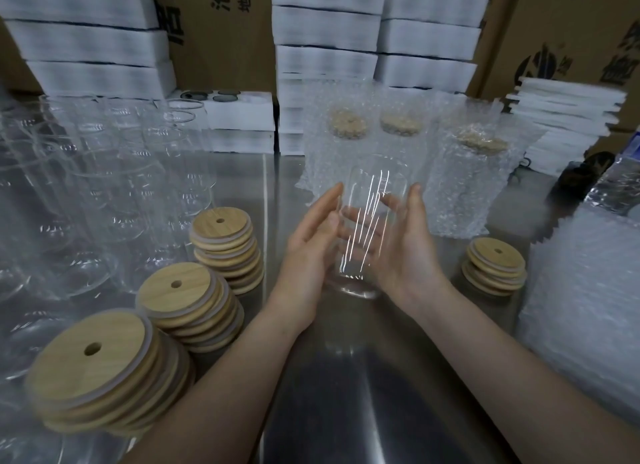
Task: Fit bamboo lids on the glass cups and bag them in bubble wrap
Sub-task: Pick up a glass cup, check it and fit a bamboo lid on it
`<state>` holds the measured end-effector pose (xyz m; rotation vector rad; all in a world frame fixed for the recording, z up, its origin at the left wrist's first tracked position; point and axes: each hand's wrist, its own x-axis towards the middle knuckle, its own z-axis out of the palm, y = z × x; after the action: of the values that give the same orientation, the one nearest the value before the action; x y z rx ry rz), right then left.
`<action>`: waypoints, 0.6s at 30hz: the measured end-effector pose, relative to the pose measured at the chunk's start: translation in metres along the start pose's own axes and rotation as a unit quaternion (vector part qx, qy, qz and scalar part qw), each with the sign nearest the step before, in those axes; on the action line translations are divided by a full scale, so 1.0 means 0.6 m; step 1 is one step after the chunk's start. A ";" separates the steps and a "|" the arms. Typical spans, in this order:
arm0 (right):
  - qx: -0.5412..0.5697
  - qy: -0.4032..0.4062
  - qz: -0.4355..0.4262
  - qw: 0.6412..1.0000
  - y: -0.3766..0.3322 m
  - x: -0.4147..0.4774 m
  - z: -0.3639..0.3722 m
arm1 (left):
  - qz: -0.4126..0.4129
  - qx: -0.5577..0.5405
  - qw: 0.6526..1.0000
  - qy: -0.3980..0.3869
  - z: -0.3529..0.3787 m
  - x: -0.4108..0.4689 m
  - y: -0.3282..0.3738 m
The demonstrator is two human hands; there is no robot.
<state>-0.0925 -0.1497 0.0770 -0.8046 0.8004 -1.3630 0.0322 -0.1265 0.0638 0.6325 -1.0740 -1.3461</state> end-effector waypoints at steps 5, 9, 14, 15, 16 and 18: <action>-0.070 0.030 -0.063 0.995 0.001 -0.005 0.009 | 0.011 0.100 0.995 0.014 0.015 -0.005 -0.003; -0.127 0.063 -0.107 0.984 0.002 -0.009 0.015 | 0.025 0.177 0.984 -0.007 0.025 -0.008 -0.009; -0.179 0.068 -0.108 0.975 -0.003 -0.001 0.008 | -0.005 0.153 0.988 0.008 0.027 -0.010 -0.004; -0.185 0.071 -0.106 0.974 -0.006 0.000 0.007 | -0.019 0.134 0.991 0.010 0.027 -0.011 -0.003; -0.189 0.071 -0.109 0.973 -0.009 0.000 0.006 | -0.032 0.112 0.993 0.010 0.027 -0.013 0.000; -0.189 0.070 -0.128 0.971 -0.015 -0.002 0.004 | -0.064 0.068 0.996 0.002 0.027 -0.016 0.008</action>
<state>-0.0949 -0.1485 0.0862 -1.1483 1.1178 -1.5305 0.0214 -0.1131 0.0725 0.8147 -1.1444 -1.3884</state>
